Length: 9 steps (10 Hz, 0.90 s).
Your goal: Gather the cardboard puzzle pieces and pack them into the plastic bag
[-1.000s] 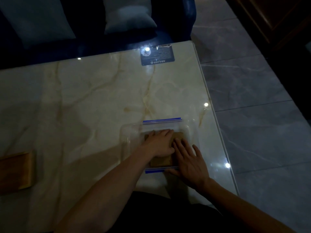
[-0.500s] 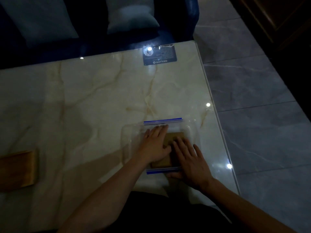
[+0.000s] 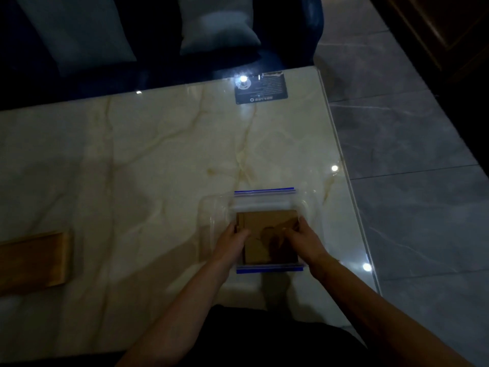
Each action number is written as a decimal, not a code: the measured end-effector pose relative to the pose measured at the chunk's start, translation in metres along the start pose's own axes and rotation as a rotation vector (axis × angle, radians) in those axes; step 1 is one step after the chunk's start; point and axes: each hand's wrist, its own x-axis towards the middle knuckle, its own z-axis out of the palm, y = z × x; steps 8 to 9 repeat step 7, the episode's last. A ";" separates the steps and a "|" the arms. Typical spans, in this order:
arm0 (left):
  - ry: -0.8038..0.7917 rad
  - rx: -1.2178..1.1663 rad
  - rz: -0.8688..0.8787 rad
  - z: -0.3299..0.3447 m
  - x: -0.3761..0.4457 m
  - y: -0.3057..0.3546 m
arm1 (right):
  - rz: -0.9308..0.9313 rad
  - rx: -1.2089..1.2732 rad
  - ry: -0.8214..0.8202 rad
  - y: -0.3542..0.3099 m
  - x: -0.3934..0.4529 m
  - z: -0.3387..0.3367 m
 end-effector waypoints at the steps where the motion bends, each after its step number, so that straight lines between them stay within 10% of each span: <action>1: 0.003 -0.023 -0.009 -0.001 -0.004 0.005 | 0.020 0.051 -0.013 0.002 0.002 0.000; 9: 0.193 0.351 0.234 -0.028 -0.041 0.011 | -0.296 -0.478 0.055 -0.011 -0.054 -0.030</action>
